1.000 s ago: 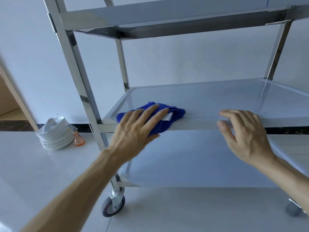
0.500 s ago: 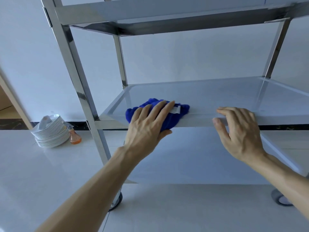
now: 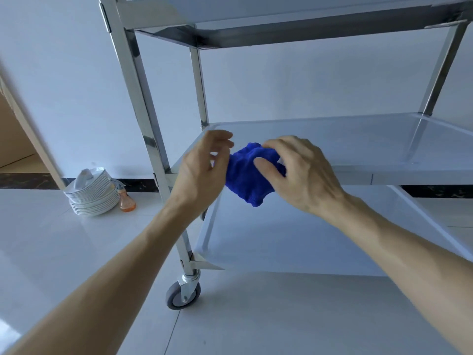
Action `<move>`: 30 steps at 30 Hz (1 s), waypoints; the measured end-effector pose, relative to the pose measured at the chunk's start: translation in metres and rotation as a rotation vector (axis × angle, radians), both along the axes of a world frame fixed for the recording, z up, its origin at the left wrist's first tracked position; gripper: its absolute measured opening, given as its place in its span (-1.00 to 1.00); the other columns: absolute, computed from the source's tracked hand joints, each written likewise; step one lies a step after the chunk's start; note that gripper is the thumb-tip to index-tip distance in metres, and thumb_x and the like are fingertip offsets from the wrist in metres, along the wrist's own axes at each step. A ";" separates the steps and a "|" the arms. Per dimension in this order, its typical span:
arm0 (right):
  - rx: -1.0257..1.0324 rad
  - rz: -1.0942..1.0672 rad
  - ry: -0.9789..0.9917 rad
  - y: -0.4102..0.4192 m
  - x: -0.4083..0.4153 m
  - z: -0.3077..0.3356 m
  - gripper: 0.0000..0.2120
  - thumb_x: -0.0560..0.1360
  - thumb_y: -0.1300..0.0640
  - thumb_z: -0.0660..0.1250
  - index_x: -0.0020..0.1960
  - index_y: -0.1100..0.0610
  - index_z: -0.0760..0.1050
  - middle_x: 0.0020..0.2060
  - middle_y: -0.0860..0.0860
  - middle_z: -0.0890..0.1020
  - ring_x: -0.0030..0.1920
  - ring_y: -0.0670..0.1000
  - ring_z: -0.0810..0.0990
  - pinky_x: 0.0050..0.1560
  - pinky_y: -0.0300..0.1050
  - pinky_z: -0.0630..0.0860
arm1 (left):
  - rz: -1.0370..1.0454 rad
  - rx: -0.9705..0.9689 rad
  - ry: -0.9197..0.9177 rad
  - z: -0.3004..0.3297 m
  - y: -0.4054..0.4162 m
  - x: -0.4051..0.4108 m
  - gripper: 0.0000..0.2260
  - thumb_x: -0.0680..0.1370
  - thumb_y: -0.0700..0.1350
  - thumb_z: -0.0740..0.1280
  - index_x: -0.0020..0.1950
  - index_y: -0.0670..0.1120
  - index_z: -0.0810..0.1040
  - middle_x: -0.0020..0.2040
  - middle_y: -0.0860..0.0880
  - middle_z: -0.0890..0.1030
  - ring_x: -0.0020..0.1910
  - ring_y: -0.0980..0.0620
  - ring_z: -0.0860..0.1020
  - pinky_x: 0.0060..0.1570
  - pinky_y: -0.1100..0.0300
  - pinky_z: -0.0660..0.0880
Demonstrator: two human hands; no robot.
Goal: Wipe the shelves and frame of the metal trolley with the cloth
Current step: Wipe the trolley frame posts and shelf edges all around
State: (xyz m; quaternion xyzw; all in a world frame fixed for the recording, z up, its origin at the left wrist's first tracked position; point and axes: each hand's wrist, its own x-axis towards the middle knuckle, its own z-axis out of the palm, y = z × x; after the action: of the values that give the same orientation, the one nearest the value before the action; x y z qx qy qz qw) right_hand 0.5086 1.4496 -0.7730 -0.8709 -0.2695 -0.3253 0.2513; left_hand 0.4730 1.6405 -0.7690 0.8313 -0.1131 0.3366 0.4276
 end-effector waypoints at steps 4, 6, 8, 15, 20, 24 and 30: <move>-0.342 -0.148 0.165 0.037 0.007 0.004 -0.23 0.41 -0.55 -0.08 0.44 -0.15 0.35 0.39 -0.04 0.47 0.31 0.21 0.43 0.27 0.19 0.32 | 0.110 -0.146 -0.058 0.000 0.028 -0.007 -0.86 0.64 -0.17 0.20 0.12 -0.05 0.53 -0.06 0.07 0.65 -0.06 0.05 0.61 -0.14 0.21 0.52; -0.494 -0.238 0.189 0.045 0.013 0.000 -0.14 0.32 -0.61 -0.06 0.47 -0.18 0.27 0.41 -0.02 0.43 0.29 0.25 0.40 0.22 0.22 0.30 | 0.176 -0.178 -0.072 -0.006 0.041 -0.010 -0.89 0.65 -0.11 0.21 0.09 -0.05 0.52 -0.10 0.09 0.63 -0.12 0.02 0.59 -0.16 0.17 0.50; -0.531 -0.288 0.107 0.047 0.014 -0.005 -0.19 0.37 -0.57 0.04 0.46 -0.14 0.33 0.36 0.01 0.48 0.23 0.25 0.41 0.18 0.19 0.32 | 0.254 -0.181 -0.108 -0.015 0.053 -0.014 -0.91 0.64 -0.10 0.22 0.08 -0.04 0.50 -0.08 0.07 0.61 -0.15 0.06 0.57 -0.15 0.15 0.50; -0.346 -0.082 -0.599 0.060 -0.010 -0.057 -0.69 0.49 0.17 0.41 0.22 0.02 0.58 0.21 0.10 0.62 0.14 0.30 0.56 0.07 0.26 0.41 | 0.396 -0.366 0.061 -0.045 0.092 -0.012 -0.74 0.59 0.06 0.28 0.24 0.09 0.34 0.18 -0.07 0.52 -0.02 -0.03 0.55 0.14 -0.11 0.51; -0.377 0.071 -0.607 0.092 -0.022 -0.105 -0.62 0.60 0.30 0.11 0.15 -0.03 0.62 0.13 0.11 0.66 0.06 0.28 0.62 0.06 0.26 0.46 | 0.209 -0.424 0.205 -0.074 0.093 -0.008 -0.76 0.63 0.13 0.23 0.29 0.16 0.39 0.13 0.05 0.60 0.09 0.13 0.60 -0.04 0.23 0.42; -0.449 0.024 0.013 0.122 -0.010 -0.145 -0.71 0.61 0.04 0.15 0.27 -0.14 0.51 0.20 0.01 0.57 0.12 0.21 0.50 0.07 0.17 0.34 | 0.204 -0.465 0.180 -0.086 0.097 -0.004 -0.83 0.63 0.16 0.19 0.22 0.28 0.38 -0.01 0.08 0.64 -0.02 0.20 0.62 -0.03 0.16 0.42; -0.383 0.001 0.399 0.160 0.007 -0.213 -0.42 0.51 -0.39 0.20 0.46 -0.22 0.28 0.39 -0.08 0.39 0.30 0.17 0.34 0.21 0.21 0.28 | 0.178 -0.452 0.233 -0.106 0.100 0.005 -0.68 0.65 0.11 0.22 0.38 0.08 0.36 -0.02 0.06 0.59 -0.05 0.24 0.58 -0.12 0.34 0.39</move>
State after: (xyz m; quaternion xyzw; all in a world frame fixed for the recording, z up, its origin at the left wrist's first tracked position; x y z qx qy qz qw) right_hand 0.5155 1.6095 -0.9864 -0.9493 -0.2715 -0.0903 0.1306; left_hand 0.4782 1.7403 -0.8752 0.7544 0.0885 0.2915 0.5814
